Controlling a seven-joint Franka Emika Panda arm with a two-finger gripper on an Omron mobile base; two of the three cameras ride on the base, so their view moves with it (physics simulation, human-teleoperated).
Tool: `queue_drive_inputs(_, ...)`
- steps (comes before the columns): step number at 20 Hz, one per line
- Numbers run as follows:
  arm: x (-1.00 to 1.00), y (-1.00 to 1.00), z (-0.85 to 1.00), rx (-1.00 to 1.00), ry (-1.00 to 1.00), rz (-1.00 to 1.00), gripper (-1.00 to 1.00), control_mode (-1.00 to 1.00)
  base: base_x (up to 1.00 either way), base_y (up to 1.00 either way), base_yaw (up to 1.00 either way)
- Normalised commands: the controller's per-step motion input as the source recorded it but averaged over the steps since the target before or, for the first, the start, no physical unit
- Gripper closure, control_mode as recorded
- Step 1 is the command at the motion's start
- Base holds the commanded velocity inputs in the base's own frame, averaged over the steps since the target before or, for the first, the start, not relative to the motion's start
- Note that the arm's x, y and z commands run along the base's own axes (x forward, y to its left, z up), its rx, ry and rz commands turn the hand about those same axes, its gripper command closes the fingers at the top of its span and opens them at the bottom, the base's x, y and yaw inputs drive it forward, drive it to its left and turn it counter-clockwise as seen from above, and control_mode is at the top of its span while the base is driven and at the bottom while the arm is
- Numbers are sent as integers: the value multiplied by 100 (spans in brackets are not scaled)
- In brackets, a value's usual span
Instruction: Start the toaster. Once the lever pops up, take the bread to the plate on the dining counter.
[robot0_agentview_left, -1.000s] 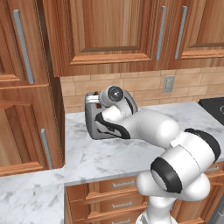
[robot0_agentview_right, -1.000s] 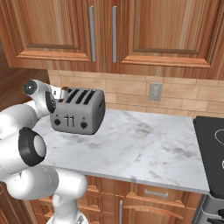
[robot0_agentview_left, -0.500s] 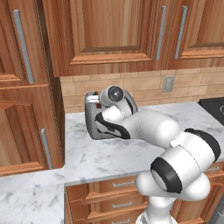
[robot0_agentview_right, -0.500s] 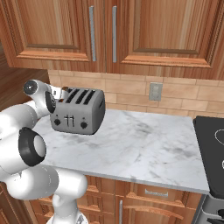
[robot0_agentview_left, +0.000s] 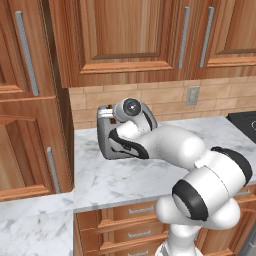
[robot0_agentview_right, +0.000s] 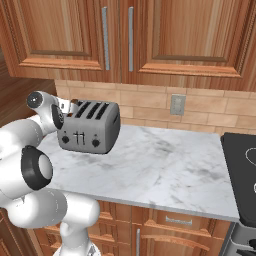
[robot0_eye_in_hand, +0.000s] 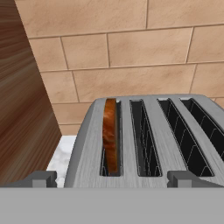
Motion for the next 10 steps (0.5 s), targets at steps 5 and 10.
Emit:
queue_drive_inputs(5, 0, 0, 0, 0, 0, 0, -100, -100, 0, 0, 0)
queue_drive_inputs(10, 0, 0, 0, 0, 0, 0, -100, -100, 0, 0, 0)
